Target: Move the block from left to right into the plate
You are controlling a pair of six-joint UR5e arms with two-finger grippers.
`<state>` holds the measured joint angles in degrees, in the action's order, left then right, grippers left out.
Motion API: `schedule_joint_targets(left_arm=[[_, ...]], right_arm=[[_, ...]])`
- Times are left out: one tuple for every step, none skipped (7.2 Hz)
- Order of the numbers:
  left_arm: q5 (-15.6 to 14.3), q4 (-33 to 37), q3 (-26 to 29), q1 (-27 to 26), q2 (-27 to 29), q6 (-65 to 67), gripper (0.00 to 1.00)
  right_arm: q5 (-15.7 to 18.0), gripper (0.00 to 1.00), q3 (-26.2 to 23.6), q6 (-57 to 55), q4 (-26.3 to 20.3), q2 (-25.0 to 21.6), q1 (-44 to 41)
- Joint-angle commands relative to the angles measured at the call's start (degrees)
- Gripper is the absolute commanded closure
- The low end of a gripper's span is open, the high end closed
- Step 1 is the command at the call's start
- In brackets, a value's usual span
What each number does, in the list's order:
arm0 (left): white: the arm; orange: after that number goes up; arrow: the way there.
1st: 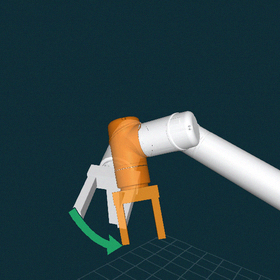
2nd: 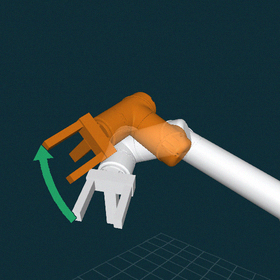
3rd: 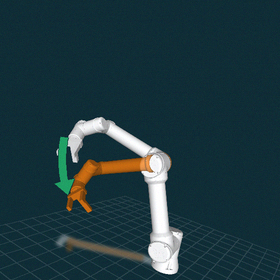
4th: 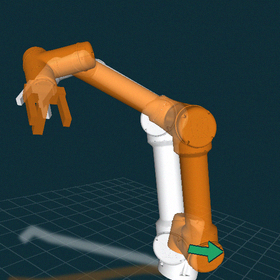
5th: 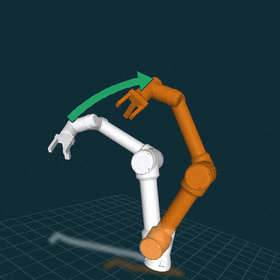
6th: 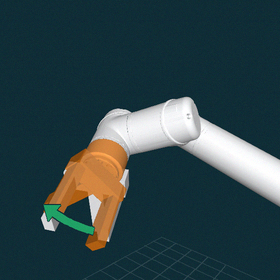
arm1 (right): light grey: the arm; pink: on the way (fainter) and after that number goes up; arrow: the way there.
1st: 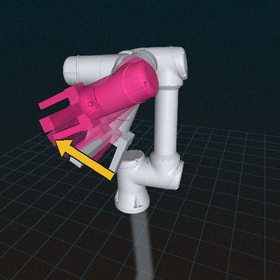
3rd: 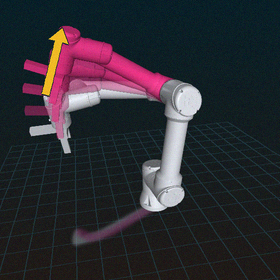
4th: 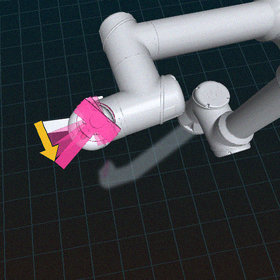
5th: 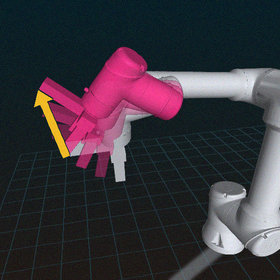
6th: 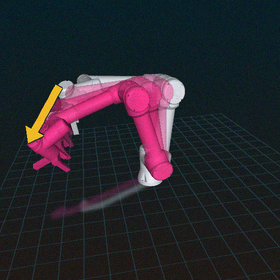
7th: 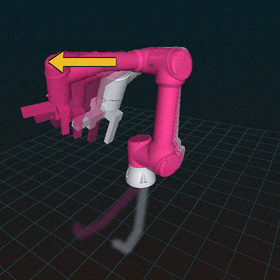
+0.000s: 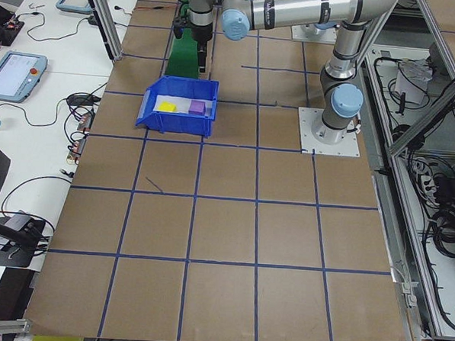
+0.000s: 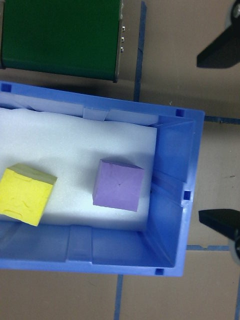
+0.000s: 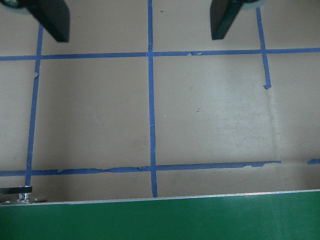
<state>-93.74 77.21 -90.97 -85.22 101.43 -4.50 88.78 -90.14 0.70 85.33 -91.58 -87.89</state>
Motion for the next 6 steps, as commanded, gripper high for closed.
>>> schedule_joint_targets(left_arm=[[0.4,-2.7,-1.1,2.9,3.0,-6.4,0.00],[0.5,-8.9,-2.5,3.0,5.3,-8.5,0.00],[0.6,-11.0,-4.5,3.0,7.4,-8.6,0.00],[0.5,-12.2,-5.6,3.0,8.0,-8.9,0.00],[0.5,-12.3,-6.0,3.1,8.2,-9.4,0.00],[0.3,-12.3,-6.1,3.2,8.2,-10.9,0.00]], right_arm=[[0.0,0.00,0.0,0.0,0.0,0.0,0.0],[0.0,0.00,0.0,0.0,0.0,0.0,0.0],[0.0,0.00,0.0,0.0,0.0,0.0,0.0],[0.0,0.00,0.0,0.0,0.0,0.0,0.0],[0.0,0.00,0.0,0.0,-0.1,0.0,0.0],[0.0,0.00,0.0,0.0,0.0,0.0,0.0]])
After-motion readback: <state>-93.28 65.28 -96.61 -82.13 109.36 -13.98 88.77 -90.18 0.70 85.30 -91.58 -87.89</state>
